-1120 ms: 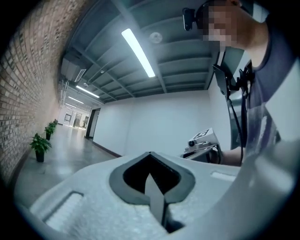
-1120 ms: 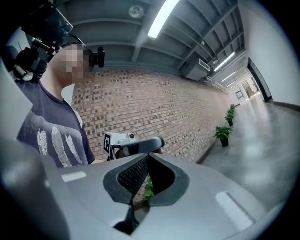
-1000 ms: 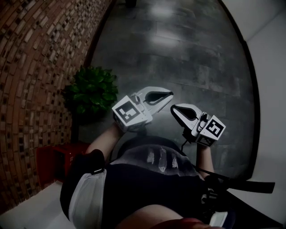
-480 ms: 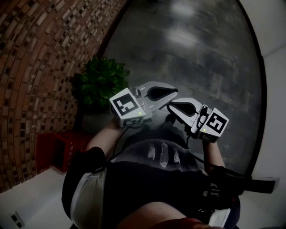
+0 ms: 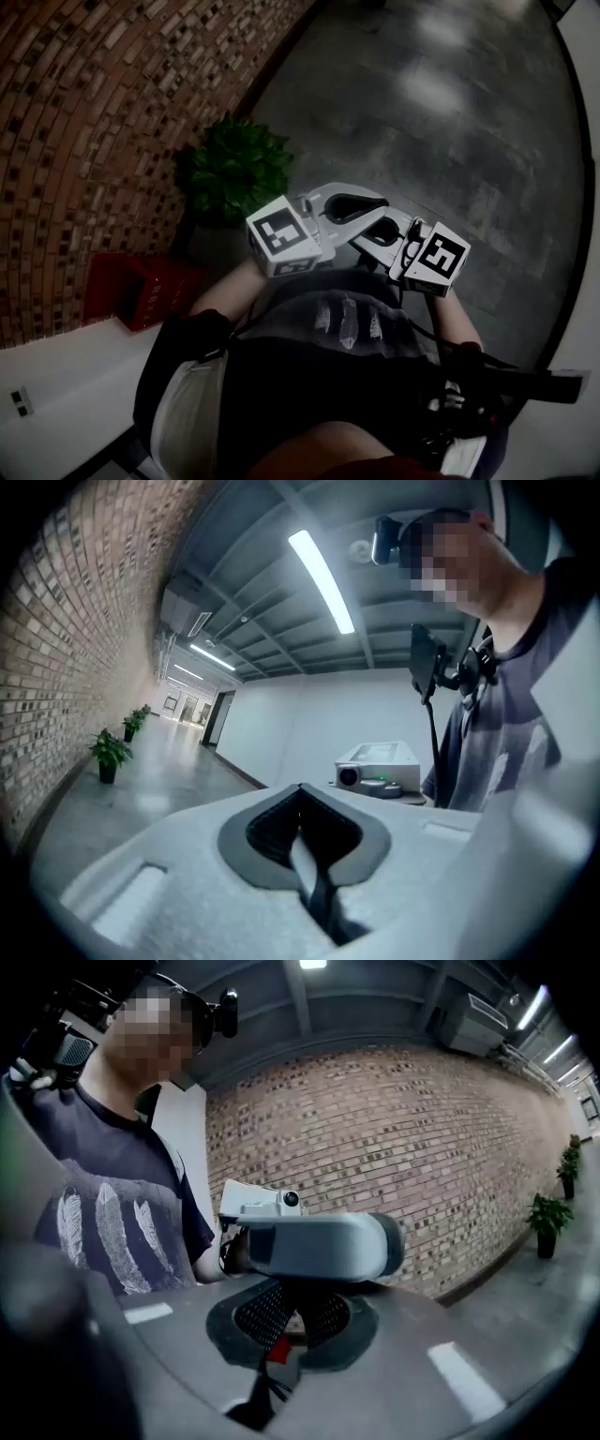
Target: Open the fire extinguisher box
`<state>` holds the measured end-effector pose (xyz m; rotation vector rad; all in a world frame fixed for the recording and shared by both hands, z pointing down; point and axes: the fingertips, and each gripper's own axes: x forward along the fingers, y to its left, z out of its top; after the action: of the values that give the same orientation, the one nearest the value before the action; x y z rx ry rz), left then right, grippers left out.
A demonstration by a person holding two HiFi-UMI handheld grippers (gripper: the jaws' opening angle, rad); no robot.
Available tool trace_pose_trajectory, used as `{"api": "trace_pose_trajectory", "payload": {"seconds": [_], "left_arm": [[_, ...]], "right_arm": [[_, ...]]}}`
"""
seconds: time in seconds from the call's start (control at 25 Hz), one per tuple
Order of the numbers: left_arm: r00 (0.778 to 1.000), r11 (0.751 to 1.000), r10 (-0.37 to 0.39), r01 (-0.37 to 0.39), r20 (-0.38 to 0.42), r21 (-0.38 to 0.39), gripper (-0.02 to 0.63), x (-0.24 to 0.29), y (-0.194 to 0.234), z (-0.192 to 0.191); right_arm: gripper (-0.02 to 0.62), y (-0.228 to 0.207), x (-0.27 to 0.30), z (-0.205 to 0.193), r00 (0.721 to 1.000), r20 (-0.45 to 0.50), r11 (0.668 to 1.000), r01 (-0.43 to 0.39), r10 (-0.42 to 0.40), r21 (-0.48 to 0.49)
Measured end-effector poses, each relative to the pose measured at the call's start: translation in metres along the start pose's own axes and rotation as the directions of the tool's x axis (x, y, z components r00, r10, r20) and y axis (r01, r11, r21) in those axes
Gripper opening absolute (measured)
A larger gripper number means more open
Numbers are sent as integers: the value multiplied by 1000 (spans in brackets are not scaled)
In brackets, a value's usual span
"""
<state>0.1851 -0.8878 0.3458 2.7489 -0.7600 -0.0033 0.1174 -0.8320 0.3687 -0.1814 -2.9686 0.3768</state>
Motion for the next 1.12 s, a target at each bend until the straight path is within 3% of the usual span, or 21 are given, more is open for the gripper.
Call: {"api": "trace_pose_trajectory", "payload": {"seconds": [0.24,0.32,0.64,0.8,0.92,1.0,1.12], "left_arm": [[998,998,60,-60,-29,-7,2,68,11,2],[997,997,77,-78,-5,-18,2,82,10,7],[985,985,169,-168,31,-40,3,115,23,14],[976,976,217,-217,-19,32,3,121,43,13],[959,950,283,-282,9,133,3,119,65,20],[932,920,356,-361,61,149,3,111,89,29],[870,869,470,-486,147,98,3,83,129,46]], "right_arm": [[-3,-28,-58,0,991,9,991,-131,131,-18],[-2,-30,-72,4,985,7,985,-172,172,-16],[2,-47,-103,6,933,-53,933,-358,356,-29],[2,-69,-98,1,944,-74,943,-326,322,-61],[2,-87,-91,16,953,23,951,-301,303,-71],[2,-107,-88,26,964,67,966,-257,259,-38],[2,-140,-89,28,982,69,984,-176,177,-22]]}}
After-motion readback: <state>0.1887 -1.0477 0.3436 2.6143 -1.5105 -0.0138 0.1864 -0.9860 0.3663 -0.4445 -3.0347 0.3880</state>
